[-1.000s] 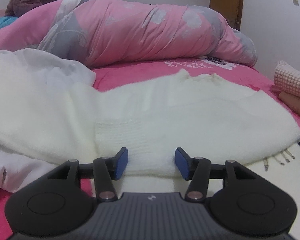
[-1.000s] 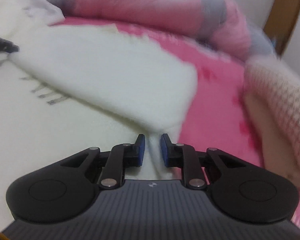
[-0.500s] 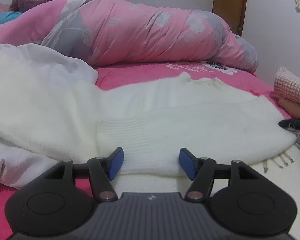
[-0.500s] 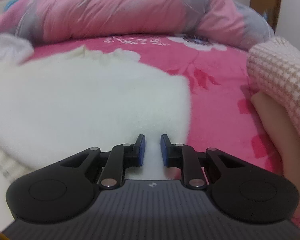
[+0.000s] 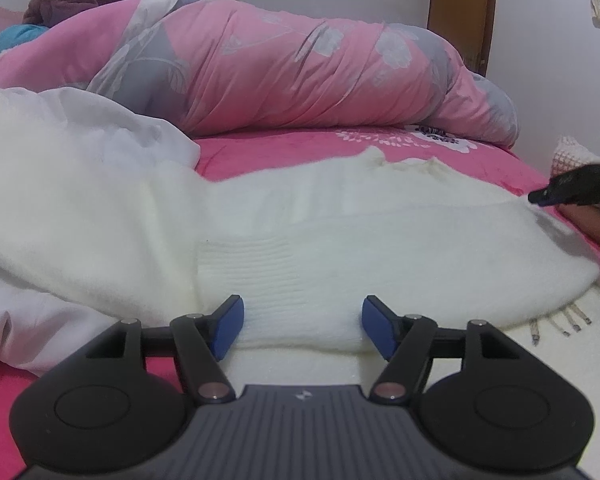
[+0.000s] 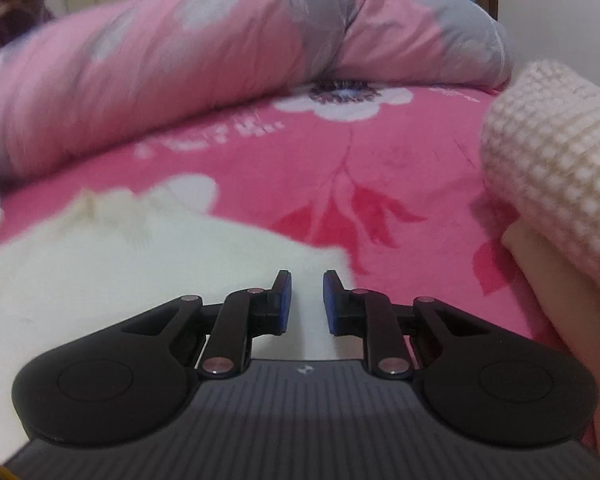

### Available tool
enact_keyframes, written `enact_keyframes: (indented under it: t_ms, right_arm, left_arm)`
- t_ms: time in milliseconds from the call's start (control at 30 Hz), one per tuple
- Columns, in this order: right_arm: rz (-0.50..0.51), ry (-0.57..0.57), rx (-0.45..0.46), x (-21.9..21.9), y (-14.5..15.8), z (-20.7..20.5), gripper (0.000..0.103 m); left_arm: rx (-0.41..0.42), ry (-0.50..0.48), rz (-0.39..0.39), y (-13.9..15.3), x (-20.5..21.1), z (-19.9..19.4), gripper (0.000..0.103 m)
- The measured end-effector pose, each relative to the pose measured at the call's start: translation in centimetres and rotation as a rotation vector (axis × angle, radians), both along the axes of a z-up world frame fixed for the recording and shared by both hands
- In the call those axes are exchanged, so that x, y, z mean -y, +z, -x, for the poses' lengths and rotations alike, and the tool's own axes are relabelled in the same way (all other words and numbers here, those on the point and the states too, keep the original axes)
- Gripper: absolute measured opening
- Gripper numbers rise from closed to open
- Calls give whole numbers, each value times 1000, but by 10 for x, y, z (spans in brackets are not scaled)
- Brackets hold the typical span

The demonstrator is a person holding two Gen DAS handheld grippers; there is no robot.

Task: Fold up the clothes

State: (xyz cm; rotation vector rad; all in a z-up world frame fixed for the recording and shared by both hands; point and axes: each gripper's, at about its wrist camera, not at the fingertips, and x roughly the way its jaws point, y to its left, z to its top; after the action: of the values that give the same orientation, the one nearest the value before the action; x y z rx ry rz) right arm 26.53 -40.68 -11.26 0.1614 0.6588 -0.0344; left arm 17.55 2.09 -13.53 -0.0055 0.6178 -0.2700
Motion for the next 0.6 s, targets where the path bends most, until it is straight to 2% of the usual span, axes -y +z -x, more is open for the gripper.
enact_keyframes:
  t_ms: [100,267,367,467,533,600]
  right_arm:
    - [-13,59,7,-19,-2,-4,15]
    - [102,70,-61,-46,-32,-17,14]
    - [45,52,-71,-54,-8,-1,17]
    - [-5,173,24,-75,11,35,17]
    - [-13,231,-2,-92,-2,43,17]
    - [42,248,-58,-108,-31,45,17]
  left_arm:
    - [-1,-1,0,0,0,0,67]
    - [0,-1,3,0,-1,0,68]
    - [-3,-1,19,-1,-4,-1,68]
    - [-7,-3,38,-1,-7,-2,68]
    - [-10,-2,53,-1,-8,-2,68]
    - [-13,-3,68,-1,-10,-2,69]
